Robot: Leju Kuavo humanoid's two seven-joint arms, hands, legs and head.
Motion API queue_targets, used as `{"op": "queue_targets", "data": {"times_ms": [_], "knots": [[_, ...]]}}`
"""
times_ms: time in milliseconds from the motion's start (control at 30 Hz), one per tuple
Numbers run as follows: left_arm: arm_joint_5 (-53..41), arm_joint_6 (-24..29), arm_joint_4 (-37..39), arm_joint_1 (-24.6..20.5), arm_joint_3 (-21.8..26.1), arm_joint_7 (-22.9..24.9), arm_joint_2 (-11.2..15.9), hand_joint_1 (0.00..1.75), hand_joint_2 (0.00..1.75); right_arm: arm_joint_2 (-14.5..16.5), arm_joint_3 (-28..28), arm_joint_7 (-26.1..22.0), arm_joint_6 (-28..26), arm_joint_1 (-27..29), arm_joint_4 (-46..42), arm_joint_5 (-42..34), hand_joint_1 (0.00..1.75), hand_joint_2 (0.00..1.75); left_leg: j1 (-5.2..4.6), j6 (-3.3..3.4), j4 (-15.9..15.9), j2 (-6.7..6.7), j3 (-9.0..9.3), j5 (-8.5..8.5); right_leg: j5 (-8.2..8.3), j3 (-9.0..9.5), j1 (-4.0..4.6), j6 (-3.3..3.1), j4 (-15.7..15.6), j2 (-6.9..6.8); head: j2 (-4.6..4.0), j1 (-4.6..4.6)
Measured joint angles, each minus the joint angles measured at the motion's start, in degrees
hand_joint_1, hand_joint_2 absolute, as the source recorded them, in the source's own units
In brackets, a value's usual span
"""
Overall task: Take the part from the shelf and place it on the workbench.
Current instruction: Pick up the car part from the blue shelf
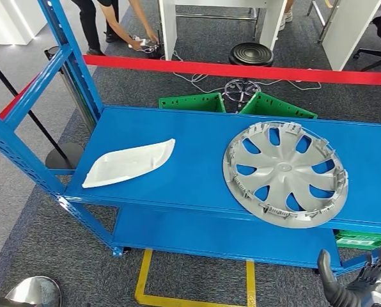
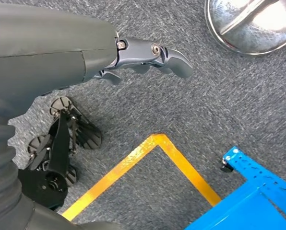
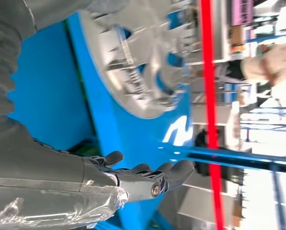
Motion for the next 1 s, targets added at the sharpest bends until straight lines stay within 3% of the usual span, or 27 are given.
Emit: {"op": "queue_targets", "data": {"times_ms": [433, 533, 633, 767, 1000], "knots": [[-2.8, 0.7, 0.2, 0.0, -1.0, 0.3, -0.1, 0.00, 1.75, 0.0, 5.0, 0.0, -0.2, 4.3, -11.0, 1.0, 0.00, 1.75, 0.00, 0.00, 0.0, 0.00, 0.01, 0.00, 0.00, 0.00, 0.01, 0.00, 0.0, 0.00, 0.00, -0.01], [-4.4, 0.6, 0.3, -0.1, -1.2, 0.7, -0.1, 0.00, 1.75, -0.5, 8.1, 0.0, 3.3, 5.6, -11.6, 5.2, 0.00, 1.75, 0.01, 0.00, 0.0, 0.00, 0.00, 0.00, 0.00, -0.01, 0.02, -0.01, 0.0, 0.03, 0.00, -0.01], [-6.0, 0.2, 0.3, -0.1, -1.5, 1.5, 0.0, 0.00, 1.75, -0.9, 10.4, 0.2, 7.8, 6.2, -8.6, 14.7, 0.00, 1.75, 0.02, 0.00, 0.0, 0.00, 0.00, 0.00, 0.00, -0.01, 0.03, -0.01, 0.0, 0.02, 0.00, -0.01], [-7.7, -0.2, 0.3, -0.1, -1.9, 2.0, 0.1, 0.00, 1.75, -0.9, 11.2, 2.1, 6.1, 5.7, -1.7, 25.9, 0.00, 1.75, 0.01, 0.00, 0.0, 0.01, 0.00, 0.00, 0.01, 0.01, 0.02, -0.01, 0.0, 0.04, 0.00, -0.01], [-9.6, -0.5, 0.3, -0.3, -3.0, 2.7, 0.7, 0.00, 1.75, -1.8, 11.5, 5.3, 3.9, 2.5, 8.6, 30.2, 0.00, 1.75, 0.00, 0.05, 0.0, 0.02, 0.01, 0.04, 0.02, 0.02, 0.00, -0.01, 0.0, 0.03, 0.00, -0.01]]}}
